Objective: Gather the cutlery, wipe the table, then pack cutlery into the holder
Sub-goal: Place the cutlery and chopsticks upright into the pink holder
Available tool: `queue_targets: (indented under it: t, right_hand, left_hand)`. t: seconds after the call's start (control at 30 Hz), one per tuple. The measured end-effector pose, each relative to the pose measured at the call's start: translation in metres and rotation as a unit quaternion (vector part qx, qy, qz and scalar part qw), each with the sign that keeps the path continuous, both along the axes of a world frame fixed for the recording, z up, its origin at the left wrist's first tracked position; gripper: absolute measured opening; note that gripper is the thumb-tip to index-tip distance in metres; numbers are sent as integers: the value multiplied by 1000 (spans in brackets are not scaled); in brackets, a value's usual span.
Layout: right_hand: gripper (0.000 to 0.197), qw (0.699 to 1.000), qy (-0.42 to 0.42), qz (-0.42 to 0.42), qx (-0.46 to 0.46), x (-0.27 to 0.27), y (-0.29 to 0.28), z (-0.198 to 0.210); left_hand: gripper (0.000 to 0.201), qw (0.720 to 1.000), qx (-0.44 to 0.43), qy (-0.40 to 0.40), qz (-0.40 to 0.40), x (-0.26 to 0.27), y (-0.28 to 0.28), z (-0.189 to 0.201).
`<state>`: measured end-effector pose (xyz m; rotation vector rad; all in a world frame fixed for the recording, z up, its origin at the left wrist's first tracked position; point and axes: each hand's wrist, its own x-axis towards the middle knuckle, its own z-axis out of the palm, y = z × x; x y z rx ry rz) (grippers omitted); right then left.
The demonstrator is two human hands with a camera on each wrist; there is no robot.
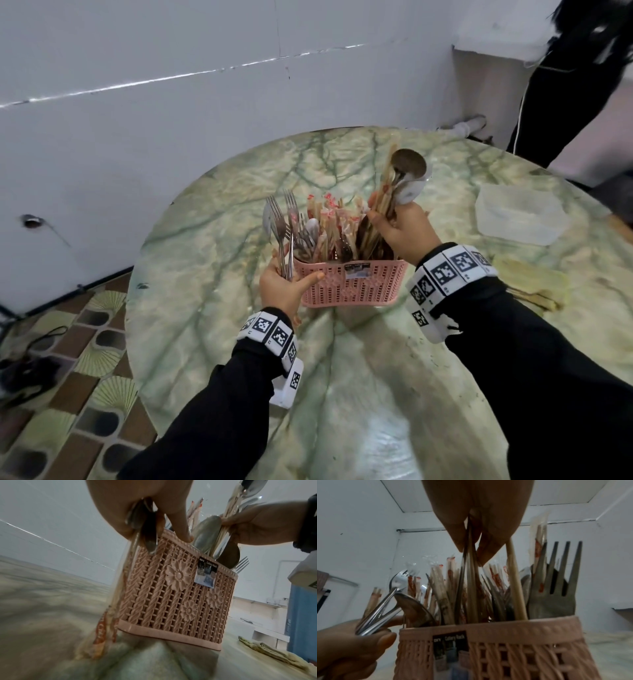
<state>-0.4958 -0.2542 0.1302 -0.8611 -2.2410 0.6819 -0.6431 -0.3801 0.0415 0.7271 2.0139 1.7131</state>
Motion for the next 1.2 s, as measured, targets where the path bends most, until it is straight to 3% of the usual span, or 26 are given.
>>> queue_targets:
  t: [0.17,0.33,0.43,0.53,0.63,0.77,0.9,0.97,1.07,1.2]
  right_hand:
    - [27,997,67,-28,-24,-2,4,-1]
    - [23,999,-31,-10,0,-12,6,-6]
    - [24,999,-44,9,-31,-13,9,-11]
    - [37,997,-22,26,-74,-11,13,-11]
    - [70,986,7,43,-160,-11,12,-1]
    - [93,974,-41,89,-204,-10,14,13]
    - [90,972,66,69,-214,-6,19,19]
    - [72,980,101,38,-167,-4,15,17]
    - [49,995,39,11,-95,-3,7,8]
    - [91,987,-69,52,-139,2,8,9]
  left_hand:
    - [49,1000,12,-1,-4,1,1,1]
    - [50,1000,15,-6,-5,-2,4,-1]
    - [50,1000,18,-8,-3,-3,5,0]
    - [49,1000,21,-2,-6,-3,5,1]
    - [47,1000,16,7,-8,-3,5,1]
    - [47,1000,22,3,-21,-4,6,1]
    - [43,999,22,-8,-39,-7,8,-2]
    - [41,999,17,-10,-37,-9,9,-4]
    - [43,999,10,-14,-29,-11,12,-7]
    - [50,999,22,-16,-26,-13,14,-11]
